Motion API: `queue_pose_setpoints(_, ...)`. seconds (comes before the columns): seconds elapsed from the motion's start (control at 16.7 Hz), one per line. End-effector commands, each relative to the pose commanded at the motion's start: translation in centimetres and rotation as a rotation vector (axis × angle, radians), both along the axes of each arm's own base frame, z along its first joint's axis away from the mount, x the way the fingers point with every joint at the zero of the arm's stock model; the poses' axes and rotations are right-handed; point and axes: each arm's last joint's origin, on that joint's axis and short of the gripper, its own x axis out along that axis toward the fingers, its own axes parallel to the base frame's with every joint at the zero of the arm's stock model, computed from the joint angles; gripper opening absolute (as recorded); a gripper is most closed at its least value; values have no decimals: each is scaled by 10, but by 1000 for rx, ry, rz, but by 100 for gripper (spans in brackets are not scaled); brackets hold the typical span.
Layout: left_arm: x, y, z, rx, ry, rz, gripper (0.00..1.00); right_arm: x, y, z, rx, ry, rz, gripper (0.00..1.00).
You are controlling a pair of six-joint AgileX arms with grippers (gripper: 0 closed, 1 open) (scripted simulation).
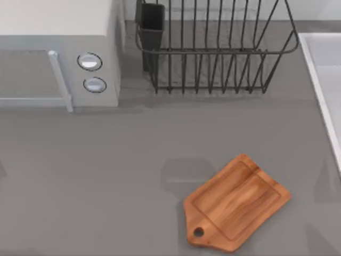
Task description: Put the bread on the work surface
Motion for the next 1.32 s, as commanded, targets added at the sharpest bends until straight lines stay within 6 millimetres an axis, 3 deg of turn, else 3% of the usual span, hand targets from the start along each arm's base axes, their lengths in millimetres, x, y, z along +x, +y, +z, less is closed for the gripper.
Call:
queue_pose_setpoints(0.48, 0, 0, 0, 0, 0, 0, 2, 0, 0, 0, 0, 0, 0, 100)
queue_pose_setpoints(1.08, 0, 1, 1, 2, -1, 2, 0, 0, 0, 0, 0, 0, 0, 100)
queue_pose_setpoints(1.32, 5, -1, 37, 6, -2, -12, 0, 0, 0, 0, 0, 0, 0, 100)
